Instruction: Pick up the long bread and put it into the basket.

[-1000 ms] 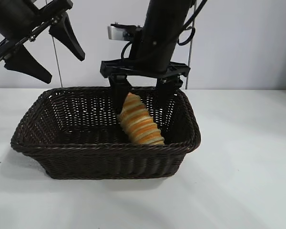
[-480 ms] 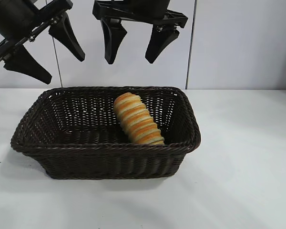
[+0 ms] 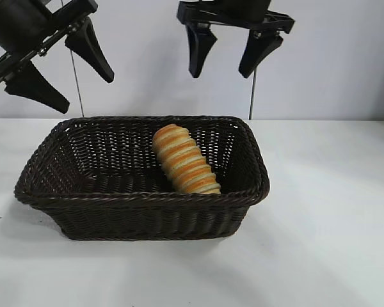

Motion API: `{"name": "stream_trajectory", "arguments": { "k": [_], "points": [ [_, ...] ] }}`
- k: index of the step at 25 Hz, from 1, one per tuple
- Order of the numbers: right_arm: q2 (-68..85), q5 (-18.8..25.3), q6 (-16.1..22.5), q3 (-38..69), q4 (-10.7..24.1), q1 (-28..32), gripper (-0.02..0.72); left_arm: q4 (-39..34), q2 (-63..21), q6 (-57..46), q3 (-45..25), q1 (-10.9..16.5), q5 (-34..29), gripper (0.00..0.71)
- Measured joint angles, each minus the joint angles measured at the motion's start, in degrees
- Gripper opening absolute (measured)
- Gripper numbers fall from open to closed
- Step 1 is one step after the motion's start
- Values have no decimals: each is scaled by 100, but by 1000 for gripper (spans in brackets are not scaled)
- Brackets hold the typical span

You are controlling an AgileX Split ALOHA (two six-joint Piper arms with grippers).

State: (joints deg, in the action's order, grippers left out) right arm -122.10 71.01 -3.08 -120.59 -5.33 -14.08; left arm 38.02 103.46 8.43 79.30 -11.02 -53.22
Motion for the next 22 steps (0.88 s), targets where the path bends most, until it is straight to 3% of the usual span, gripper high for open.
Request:
{"name": "stream_trajectory", "arguments": {
  "k": [7, 11, 22],
  "points": [
    [0, 0, 2, 0, -24, 295, 611, -121, 0, 0, 0, 0, 0, 550],
    [47, -6, 2, 32, -249, 295, 611, -127, 0, 0, 0, 0, -17, 550],
    [1067, -6, -64, 1248, -314, 295, 611, -127, 0, 0, 0, 0, -49, 550]
  ]
}}
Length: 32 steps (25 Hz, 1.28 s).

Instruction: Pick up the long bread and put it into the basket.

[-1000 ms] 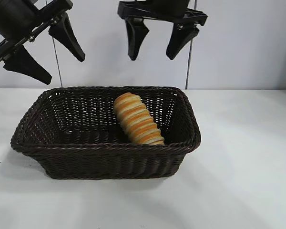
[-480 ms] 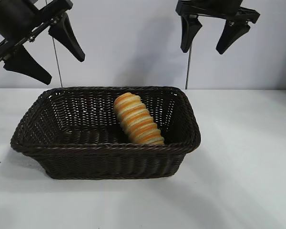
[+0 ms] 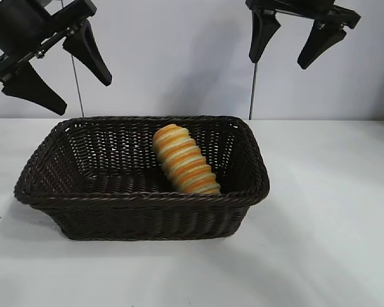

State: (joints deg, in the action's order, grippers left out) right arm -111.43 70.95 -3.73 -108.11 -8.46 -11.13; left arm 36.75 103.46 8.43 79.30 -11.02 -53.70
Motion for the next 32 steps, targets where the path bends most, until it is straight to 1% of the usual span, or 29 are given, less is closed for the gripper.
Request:
{"name": "stream_trajectory", "arguments": {
  "k": [5, 9, 32],
  "points": [
    [20, -6, -41, 481, -183, 0, 611, 0, 0, 0, 0, 0, 0, 550],
    [20, -6, -56, 707, -208, 0, 611, 0, 0, 0, 0, 0, 0, 550],
    [20, -26, -56, 733, -245, 0, 612, 0, 0, 0, 0, 0, -2, 550]
  ]
}}
